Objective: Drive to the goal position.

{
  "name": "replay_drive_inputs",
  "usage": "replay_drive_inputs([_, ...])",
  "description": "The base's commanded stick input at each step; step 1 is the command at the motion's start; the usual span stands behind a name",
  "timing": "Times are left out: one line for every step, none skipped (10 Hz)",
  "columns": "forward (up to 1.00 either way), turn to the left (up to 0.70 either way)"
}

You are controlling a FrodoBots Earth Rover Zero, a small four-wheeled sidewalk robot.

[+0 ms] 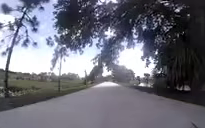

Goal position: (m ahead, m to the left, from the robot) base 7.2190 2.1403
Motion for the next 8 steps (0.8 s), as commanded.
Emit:
replay_drive_inputs([0.85,0.00])
replay_drive_inputs([0.85,0.00])
replay_drive_inputs([0.85,0.00])
replay_drive_inputs([0.85,0.00])
replay_drive_inputs([0.85,0.00])
replay_drive_inputs([0.85,0.00])
replay_drive_inputs([0.85,0.00])
replay_drive_inputs([0.85,0.00])
